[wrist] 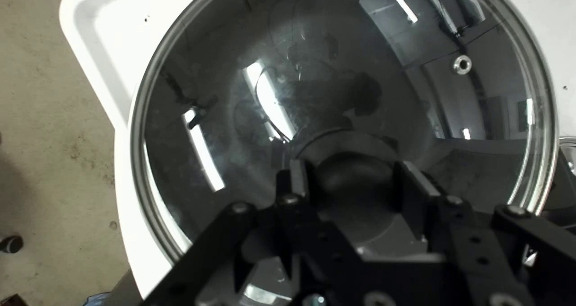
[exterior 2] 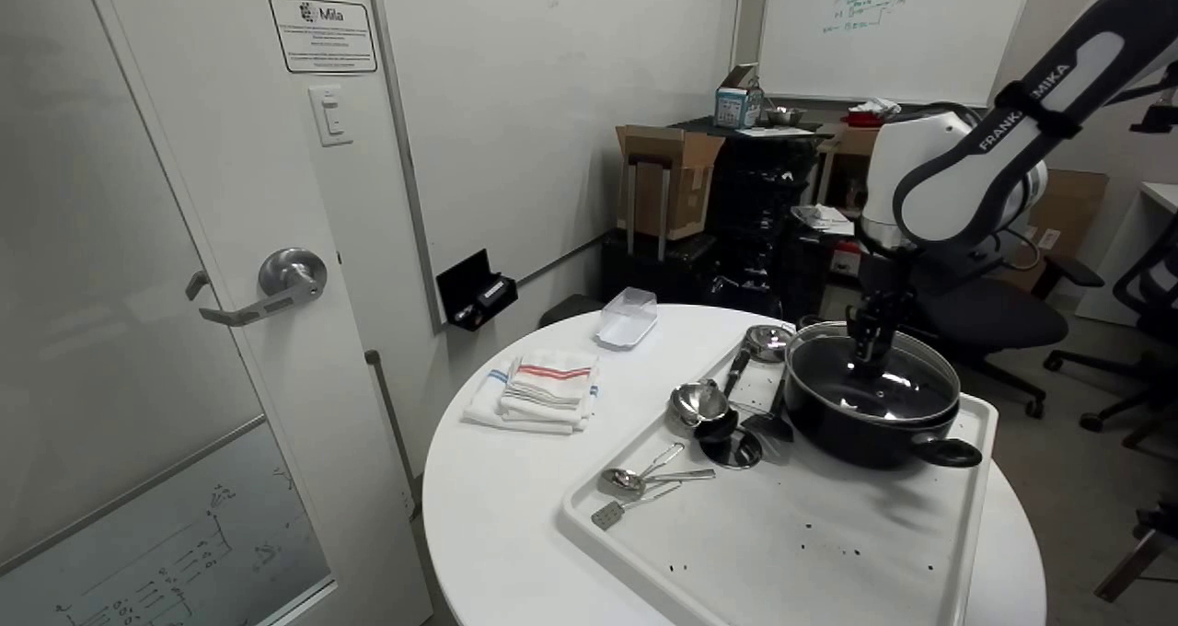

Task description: Put the clear lid on the black pot

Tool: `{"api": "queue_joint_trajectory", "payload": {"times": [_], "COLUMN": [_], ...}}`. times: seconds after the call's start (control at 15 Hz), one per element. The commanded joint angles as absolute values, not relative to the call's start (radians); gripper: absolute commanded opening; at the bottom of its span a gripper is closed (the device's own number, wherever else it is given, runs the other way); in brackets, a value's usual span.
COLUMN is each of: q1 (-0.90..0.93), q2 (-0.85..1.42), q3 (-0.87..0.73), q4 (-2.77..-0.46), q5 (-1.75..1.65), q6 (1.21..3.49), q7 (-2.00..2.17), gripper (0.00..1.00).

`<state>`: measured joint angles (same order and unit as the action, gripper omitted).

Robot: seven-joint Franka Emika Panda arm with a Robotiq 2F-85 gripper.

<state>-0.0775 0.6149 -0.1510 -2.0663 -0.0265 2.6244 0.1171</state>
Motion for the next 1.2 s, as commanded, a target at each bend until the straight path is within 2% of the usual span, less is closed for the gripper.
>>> {"api": "queue_joint_trajectory", "payload": {"times": [0.0,1.13], "q1": [-0.076,-0.098], "q2": [0.617,0.640], "q3": [-0.156,-0.163], "q4": [-2.042,-2.019], "q5": [-0.025,-0.017], "q6": [2.592,2.555], "q7": [0.128,0.115], "gripper": [0.26,0.26]}}
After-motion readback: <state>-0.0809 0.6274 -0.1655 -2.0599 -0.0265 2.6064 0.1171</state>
